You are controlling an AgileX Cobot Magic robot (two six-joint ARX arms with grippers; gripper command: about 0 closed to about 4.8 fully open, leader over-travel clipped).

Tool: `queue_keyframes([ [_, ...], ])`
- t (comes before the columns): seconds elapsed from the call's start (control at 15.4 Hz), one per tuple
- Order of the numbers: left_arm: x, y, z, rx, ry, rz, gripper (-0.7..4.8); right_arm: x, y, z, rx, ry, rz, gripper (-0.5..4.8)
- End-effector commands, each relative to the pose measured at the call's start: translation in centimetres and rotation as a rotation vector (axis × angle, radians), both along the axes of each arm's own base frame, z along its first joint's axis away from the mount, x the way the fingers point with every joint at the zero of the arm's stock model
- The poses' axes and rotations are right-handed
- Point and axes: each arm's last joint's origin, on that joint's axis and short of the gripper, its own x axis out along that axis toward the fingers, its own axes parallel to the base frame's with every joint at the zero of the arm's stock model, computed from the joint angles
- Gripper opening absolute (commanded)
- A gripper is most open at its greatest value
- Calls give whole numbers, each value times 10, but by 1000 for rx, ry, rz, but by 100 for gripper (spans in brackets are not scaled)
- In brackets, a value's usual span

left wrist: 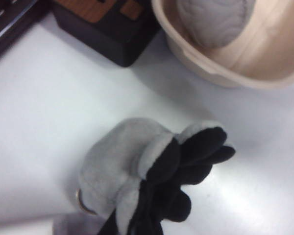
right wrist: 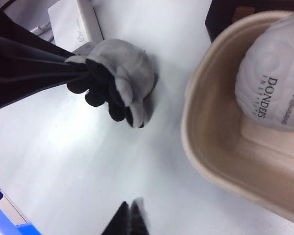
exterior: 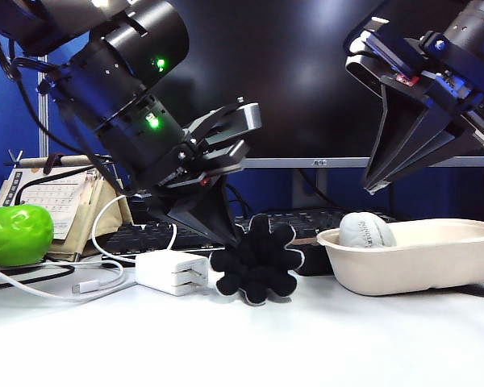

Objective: Place the tilting octopus upright.

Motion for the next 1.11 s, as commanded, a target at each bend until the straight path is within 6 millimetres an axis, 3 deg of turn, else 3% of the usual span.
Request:
queue_keyframes([
  [0.07, -5, -3, 15, 62, -156, -55, -6, 1, 1, 2, 8, -16, 2, 4],
  [0.26, -15, -6, 30, 155, -313, -82, -6, 2, 0, 2, -9, -32, -14, 4],
  [0.46, -24, -15, 32, 265, -422, -102, -6, 2, 0, 2, -14, -40, -20, 4],
  [0.65, -40, -37, 40, 332, -622, -209, -6, 4, 1, 4, -3, -64, -21, 4],
  [1.11, -45, -42, 39, 363, -651, -206, -6, 7, -3, 3, -136, -135, -99, 3],
])
